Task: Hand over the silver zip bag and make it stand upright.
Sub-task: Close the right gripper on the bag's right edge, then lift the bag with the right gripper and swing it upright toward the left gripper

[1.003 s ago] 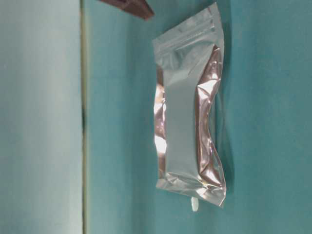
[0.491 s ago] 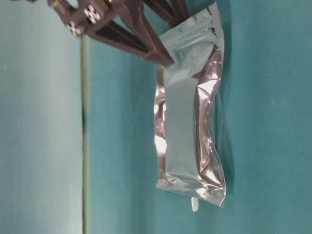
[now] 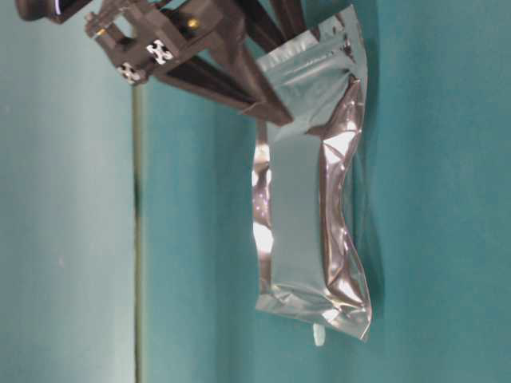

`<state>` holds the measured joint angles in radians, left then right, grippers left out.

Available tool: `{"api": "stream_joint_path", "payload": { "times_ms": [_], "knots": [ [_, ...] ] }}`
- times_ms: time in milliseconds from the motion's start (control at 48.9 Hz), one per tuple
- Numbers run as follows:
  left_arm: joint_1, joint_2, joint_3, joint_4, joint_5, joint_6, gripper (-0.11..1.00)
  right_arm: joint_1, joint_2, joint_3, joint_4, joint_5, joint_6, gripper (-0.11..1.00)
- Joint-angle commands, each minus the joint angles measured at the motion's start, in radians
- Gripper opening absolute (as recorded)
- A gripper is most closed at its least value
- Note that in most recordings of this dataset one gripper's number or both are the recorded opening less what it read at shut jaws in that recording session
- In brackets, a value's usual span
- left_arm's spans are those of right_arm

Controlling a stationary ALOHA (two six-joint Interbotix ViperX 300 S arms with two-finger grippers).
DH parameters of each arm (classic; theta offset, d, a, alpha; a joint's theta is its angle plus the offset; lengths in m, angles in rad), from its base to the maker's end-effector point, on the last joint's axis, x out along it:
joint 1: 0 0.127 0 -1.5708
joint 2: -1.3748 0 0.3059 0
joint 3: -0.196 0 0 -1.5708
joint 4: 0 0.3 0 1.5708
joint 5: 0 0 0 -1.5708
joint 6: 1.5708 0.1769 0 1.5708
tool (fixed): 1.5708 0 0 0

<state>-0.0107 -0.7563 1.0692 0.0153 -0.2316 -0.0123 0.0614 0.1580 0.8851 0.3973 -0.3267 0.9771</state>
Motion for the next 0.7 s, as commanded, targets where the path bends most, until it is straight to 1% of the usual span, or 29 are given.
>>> {"api": "stream_joint_path", "payload": {
  "times_ms": [0,82,164,205,266,368,676],
  "knots": [
    [0.002,-0.003,-0.023,0.003,-0.003,0.002,0.01,0.003,0.008,-0.011,-0.003,0.002,0.005,0.66],
    [0.003,-0.003,-0.023,0.003,-0.003,0.002,0.01,0.003,0.008,-0.012,-0.002,0.005,0.006,0.42],
    [0.005,-0.003,-0.023,0.003,-0.003,0.002,0.01,0.000,0.009,-0.017,-0.002,0.005,0.006,0.23],
    [0.008,-0.003,-0.023,0.003,-0.003,0.002,0.01,-0.002,0.008,-0.018,-0.002,0.005,0.006,0.15],
    [0.009,-0.005,-0.023,0.002,-0.003,0.002,0.01,-0.005,0.009,-0.021,-0.002,0.005,0.006,0.07],
    [0.009,-0.006,-0.023,0.003,-0.003,0.002,0.01,-0.005,0.009,-0.021,-0.002,0.005,0.006,0.02],
    [0.026,-0.006,-0.021,0.003,-0.003,0.003,0.01,-0.006,0.008,-0.021,-0.002,0.005,0.006,0.02]
  ]
}}
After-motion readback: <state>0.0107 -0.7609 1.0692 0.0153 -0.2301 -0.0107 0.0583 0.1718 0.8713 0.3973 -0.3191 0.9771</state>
